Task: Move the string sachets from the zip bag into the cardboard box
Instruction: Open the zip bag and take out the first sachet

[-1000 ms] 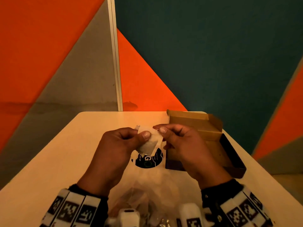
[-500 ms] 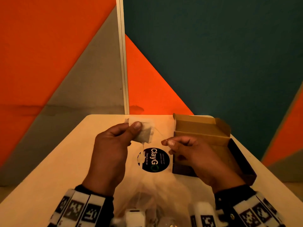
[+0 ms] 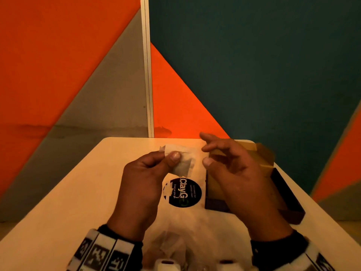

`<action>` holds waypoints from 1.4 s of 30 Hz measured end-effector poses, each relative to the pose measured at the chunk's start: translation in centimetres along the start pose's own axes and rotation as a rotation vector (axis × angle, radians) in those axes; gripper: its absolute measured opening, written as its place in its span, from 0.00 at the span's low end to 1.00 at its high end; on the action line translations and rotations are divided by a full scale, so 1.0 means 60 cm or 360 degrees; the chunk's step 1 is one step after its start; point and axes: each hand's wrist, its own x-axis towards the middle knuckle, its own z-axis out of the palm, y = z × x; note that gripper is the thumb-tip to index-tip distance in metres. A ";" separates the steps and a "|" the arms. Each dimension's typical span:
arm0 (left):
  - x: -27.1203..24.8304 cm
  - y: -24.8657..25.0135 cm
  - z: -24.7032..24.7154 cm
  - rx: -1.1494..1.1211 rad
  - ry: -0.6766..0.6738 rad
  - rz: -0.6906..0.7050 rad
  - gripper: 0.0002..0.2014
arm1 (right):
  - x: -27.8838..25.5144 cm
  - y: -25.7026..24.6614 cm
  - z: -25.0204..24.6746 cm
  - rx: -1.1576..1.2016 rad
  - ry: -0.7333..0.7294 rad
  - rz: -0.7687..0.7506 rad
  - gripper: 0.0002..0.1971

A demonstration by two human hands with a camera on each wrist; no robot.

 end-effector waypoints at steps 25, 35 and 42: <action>0.008 -0.011 -0.018 0.0655 -0.0150 0.0205 0.25 | 0.017 0.024 -0.018 -0.0396 0.0039 0.0677 0.16; -0.003 -0.009 -0.006 0.1035 -0.0328 0.0188 0.15 | 0.009 0.020 -0.003 -0.0249 -0.0326 0.0511 0.07; 0.005 0.000 -0.017 0.1195 -0.0333 0.0254 0.11 | 0.009 0.014 -0.012 -0.0440 -0.0359 0.0611 0.06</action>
